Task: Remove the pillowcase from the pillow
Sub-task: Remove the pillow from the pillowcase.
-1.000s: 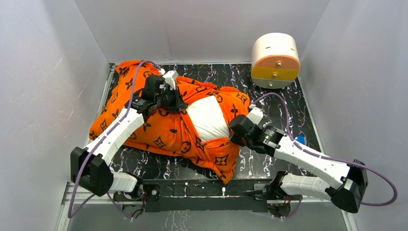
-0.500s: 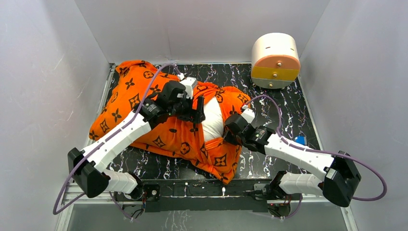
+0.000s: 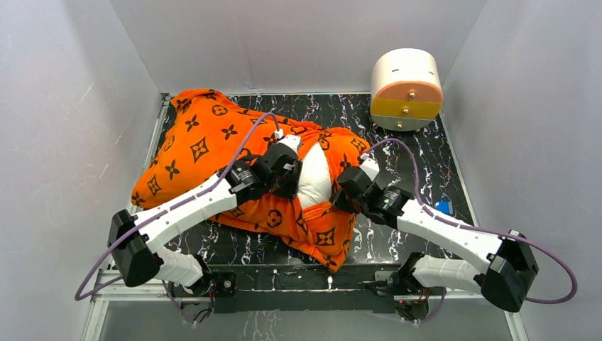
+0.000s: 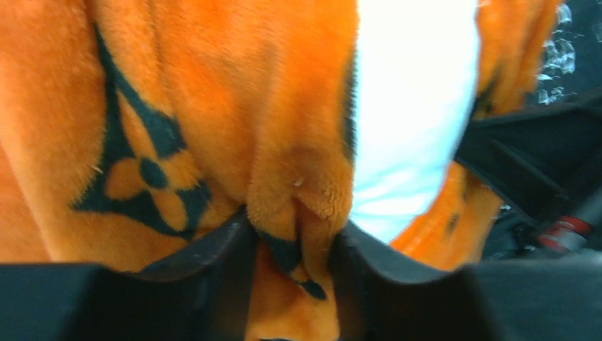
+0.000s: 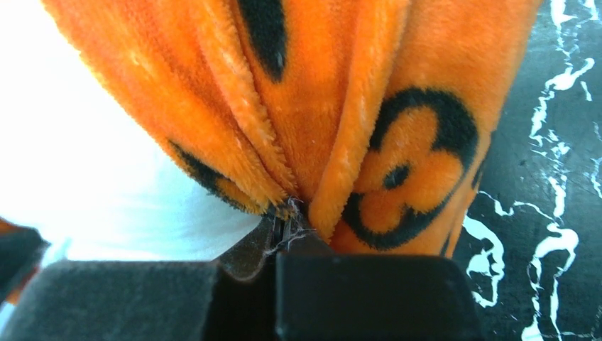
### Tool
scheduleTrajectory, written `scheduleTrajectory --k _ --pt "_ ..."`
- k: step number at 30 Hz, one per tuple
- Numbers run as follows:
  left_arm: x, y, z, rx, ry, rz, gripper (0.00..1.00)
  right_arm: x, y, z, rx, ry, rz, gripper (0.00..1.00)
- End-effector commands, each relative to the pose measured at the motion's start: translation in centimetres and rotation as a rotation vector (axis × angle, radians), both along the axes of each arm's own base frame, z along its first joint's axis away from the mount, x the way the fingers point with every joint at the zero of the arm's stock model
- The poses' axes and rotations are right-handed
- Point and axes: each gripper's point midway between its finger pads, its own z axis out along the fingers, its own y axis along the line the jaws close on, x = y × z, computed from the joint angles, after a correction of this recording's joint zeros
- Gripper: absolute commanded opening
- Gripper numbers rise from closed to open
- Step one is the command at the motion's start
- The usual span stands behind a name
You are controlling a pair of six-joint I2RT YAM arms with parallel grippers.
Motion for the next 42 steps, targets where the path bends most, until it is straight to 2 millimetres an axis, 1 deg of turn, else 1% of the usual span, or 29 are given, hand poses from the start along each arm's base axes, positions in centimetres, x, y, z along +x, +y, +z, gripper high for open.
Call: scheduleTrajectory --k 1,2,3,5,7,8,9,10,11,13,14,16,17,18,19,20,22,23,26,28,31,32,34,35,37,39,40,41,42 --pt "1.2 3.1 -1.8 0.148 -0.045 0.109 0.23 -0.8 -3.8 -0.6 -0.104 0.017 -0.087 0.0" --pt "1.6 4.4 -1.9 0.192 -0.069 0.151 0.07 -1.0 -5.2 -1.1 -0.148 0.027 -0.119 0.0" --pt "1.9 5.5 -2.0 0.218 -0.073 0.179 0.0 -1.4 -6.7 -1.8 -0.186 0.05 -0.148 0.0" --pt "2.7 8.0 -2.3 0.233 -0.053 0.242 0.0 -2.4 -9.0 -3.7 -0.224 0.118 -0.18 0.0" --pt "3.3 10.0 -2.5 0.212 -0.031 0.281 0.0 -3.2 -10.0 -5.7 -0.212 0.176 -0.176 0.0" --pt "3.4 11.0 -2.8 0.208 -0.023 0.297 0.0 -3.7 -10.2 -6.6 -0.194 0.204 -0.177 0.0" --pt "3.4 11.6 -2.9 0.205 -0.02 0.304 0.0 -4.1 -10.3 -7.4 -0.178 0.23 -0.175 0.0" --pt "3.4 12.0 -2.9 0.2 -0.021 0.303 0.0 -4.3 -10.1 -8.0 -0.156 0.244 -0.175 0.0" --pt "3.2 11.9 -3.0 0.195 -0.013 0.286 0.0 -4.4 -9.8 -8.2 -0.136 0.251 -0.169 0.0" --pt "2.9 10.3 -3.1 0.139 0.007 0.213 0.0 -3.9 -9.0 -8.0 -0.097 0.241 -0.159 0.0" --pt "2.7 9.1 -3.2 0.092 0.021 0.167 0.0 -3.5 -8.4 -7.6 -0.08 0.226 -0.146 0.0" --pt "2.1 6.6 -3.2 -0.014 0.051 0.078 0.0 -2.3 -7.0 -5.9 -0.051 0.169 -0.078 0.0" --pt "1.9 5.5 -3.1 -0.063 0.067 0.048 0.0 -1.3 -5.9 -4.2 -0.029 0.128 -0.036 0.02" --pt "1.6 4.7 -3.2 -0.098 0.083 0.028 0.0 -0.7 -5.0 -2.8 -0.015 0.096 0.014 0.07" --pt "1.5 4.3 -3.3 -0.117 0.093 0.019 0.0 -0.1 -4.2 -1.3 -0.004 0.066 0.055 0.11" --pt "1.5 4.1 -3.5 -0.122 0.101 0.019 0.0 0.5 -3.5 0.2 0.002 0.038 0.088 0.15" --pt "1.5 4.2 -3.9 -0.113 0.107 0.02 0.0 1.5 -2.6 2.9 -0.006 -0.016 0.147 0.28" --pt "1.5 4.2 -4.0 -0.107 0.109 0.019 0.0 2.1 -2.4 4.1 -0.023 -0.045 0.165 0.34" --pt "1.4 4.2 -3.9 -0.111 0.107 0.011 0.0 3.8 -2.0 6.7 -0.081 -0.105 0.204 0.49" --pt "1.3 4.2 -3.9 -0.112 0.106 0.01 0.0 5.0 -1.7 7.6 -0.119 -0.127 0.214 0.51" --pt "1.2 4.2 -3.9 -0.114 0.11 0.007 0.0 7.0 -1.9 8.0 -0.199 -0.133 0.178 0.5" --pt "1.2 4.2 -3.9 -0.115 0.109 0.009 0.0 7.9 -2.5 7.6 -0.252 -0.13 0.141 0.46" --pt "1.3 4.6 -3.8 -0.109 0.103 0.031 0.0 9.3 -4.3 7.3 -0.358 -0.137 0.062 0.28" --pt "1.3 4.9 -3.9 -0.098 0.103 0.051 0.0 10.0 -5.3 7.3 -0.409 -0.142 0.02 0.22" --pt "1.4 5.6 -4.0 -0.077 0.097 0.074 0.0 11.0 -8.1 7.3 -0.498 -0.133 -0.068 0.18" --pt "1.6 6.7 -4.3 -0.033 0.08 0.119 0.0 12.0 -11.0 6.8 -0.534 -0.119 -0.137 0.12" --pt "1.7 7.2 -4.4 -0.016 0.073 0.135 0.0 12.4 -12.3 6.1 -0.529 -0.102 -0.159 0.1" --pt "1.6 7.6 -4.5 -0.005 0.071 0.146 0.0 12.7 -13.3 5.1 -0.512 -0.077 -0.163 0.09" --pt "1.6 7.9 -4.6 0.004 0.069 0.157 0.0 12.7 -13.8 3.8 -0.49 -0.042 -0.156 0.09"
